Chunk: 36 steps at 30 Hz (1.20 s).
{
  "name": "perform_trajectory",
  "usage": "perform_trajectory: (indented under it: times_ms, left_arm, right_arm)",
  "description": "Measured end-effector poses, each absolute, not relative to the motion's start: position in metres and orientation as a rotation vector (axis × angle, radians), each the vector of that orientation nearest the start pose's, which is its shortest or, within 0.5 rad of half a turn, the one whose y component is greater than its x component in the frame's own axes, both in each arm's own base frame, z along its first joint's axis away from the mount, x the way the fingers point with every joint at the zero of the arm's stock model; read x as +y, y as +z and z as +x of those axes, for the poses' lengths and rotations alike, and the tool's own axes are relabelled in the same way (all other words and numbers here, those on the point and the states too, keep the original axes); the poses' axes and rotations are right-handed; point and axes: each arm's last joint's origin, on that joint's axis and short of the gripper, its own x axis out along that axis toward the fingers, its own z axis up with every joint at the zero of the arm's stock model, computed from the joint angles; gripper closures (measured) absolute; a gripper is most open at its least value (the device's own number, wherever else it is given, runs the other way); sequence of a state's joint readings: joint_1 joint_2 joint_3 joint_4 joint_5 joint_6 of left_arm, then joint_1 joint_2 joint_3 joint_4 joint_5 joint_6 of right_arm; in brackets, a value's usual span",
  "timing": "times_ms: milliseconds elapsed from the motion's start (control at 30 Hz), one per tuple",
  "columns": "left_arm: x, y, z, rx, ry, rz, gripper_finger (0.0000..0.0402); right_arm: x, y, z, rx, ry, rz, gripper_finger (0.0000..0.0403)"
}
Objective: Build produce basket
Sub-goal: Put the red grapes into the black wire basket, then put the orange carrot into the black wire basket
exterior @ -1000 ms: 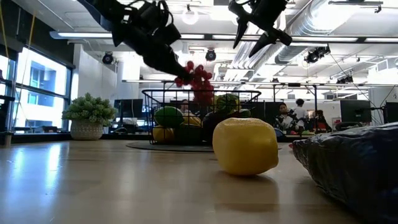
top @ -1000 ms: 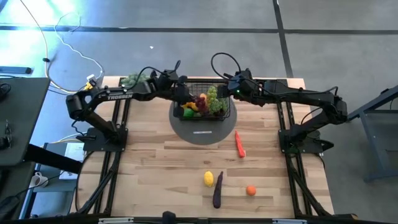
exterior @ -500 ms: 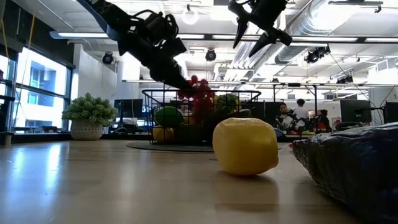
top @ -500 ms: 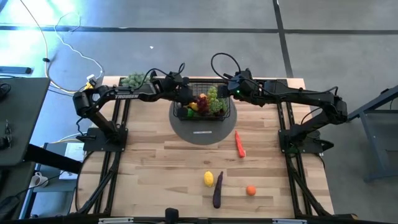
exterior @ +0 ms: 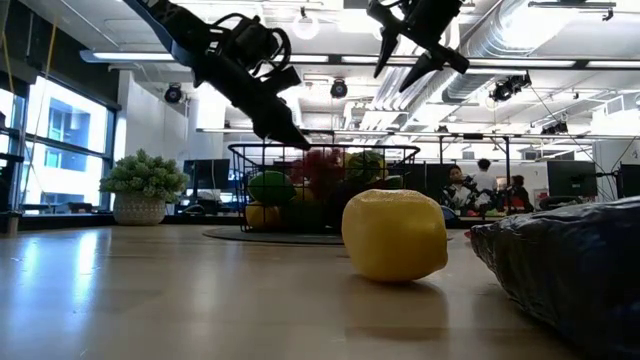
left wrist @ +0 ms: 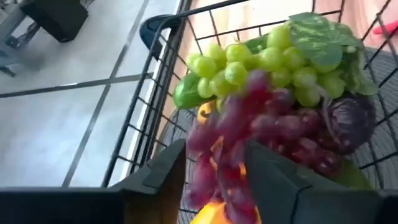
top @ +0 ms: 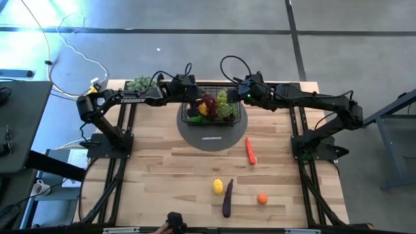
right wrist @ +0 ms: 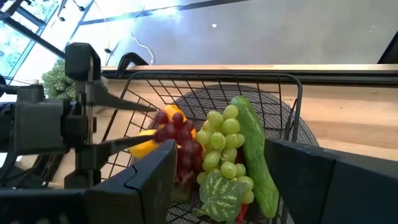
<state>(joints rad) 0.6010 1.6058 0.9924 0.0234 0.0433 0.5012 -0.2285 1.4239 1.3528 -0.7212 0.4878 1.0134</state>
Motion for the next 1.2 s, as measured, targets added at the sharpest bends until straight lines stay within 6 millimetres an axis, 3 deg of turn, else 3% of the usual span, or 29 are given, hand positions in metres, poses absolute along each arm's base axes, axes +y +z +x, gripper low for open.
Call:
perform_trajectory:
  times_ms: [367,567,900,1200]
  left_arm:
    - [0.190,0.222,0.279,0.724,0.410,0.194,0.0205]
    - [0.183,0.242,0.268,0.709,0.446,0.201,0.0204]
    - [0.164,0.287,0.242,0.579,0.489,0.109,0.0204]
    - [0.134,0.305,0.230,0.557,0.448,0.040,0.0204]
  right_arm:
    - [-0.077,0.340,0.287,0.428,-0.927,0.893,0.0178]
    - [-0.061,0.337,0.288,0.518,-0.825,0.986,0.0178]
    - [-0.025,0.327,0.282,0.706,-0.799,1.025,0.0178]
    - [0.008,0.321,0.275,0.839,-0.795,1.032,0.0178]
